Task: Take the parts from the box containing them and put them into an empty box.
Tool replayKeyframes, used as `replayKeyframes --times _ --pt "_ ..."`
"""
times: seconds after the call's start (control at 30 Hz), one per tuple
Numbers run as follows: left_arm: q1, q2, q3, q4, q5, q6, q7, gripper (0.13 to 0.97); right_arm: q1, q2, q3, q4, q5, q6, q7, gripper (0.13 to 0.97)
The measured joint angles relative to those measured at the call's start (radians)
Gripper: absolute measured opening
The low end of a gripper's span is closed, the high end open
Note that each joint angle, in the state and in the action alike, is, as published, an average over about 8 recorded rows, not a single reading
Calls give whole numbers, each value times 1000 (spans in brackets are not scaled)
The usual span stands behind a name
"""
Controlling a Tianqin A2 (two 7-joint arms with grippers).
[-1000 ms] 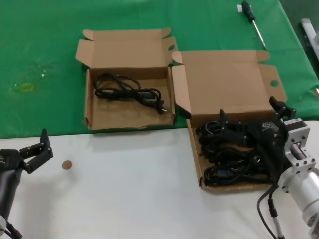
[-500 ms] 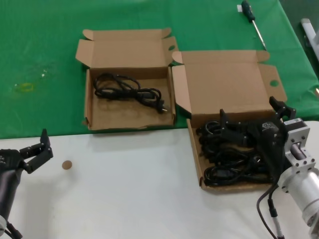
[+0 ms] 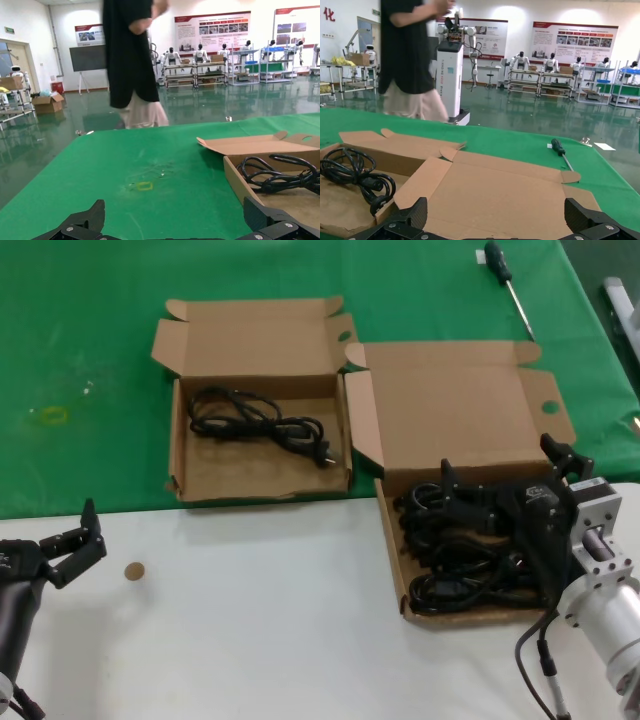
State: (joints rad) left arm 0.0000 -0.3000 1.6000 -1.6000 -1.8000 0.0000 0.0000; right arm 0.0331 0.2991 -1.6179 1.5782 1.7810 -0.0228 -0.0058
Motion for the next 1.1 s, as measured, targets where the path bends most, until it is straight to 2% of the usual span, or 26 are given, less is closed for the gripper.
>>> replayKeyframes --times 1.1 --pt "0 0 0 0 0 0 0 966 0 0 0 0 0 0 0 966"
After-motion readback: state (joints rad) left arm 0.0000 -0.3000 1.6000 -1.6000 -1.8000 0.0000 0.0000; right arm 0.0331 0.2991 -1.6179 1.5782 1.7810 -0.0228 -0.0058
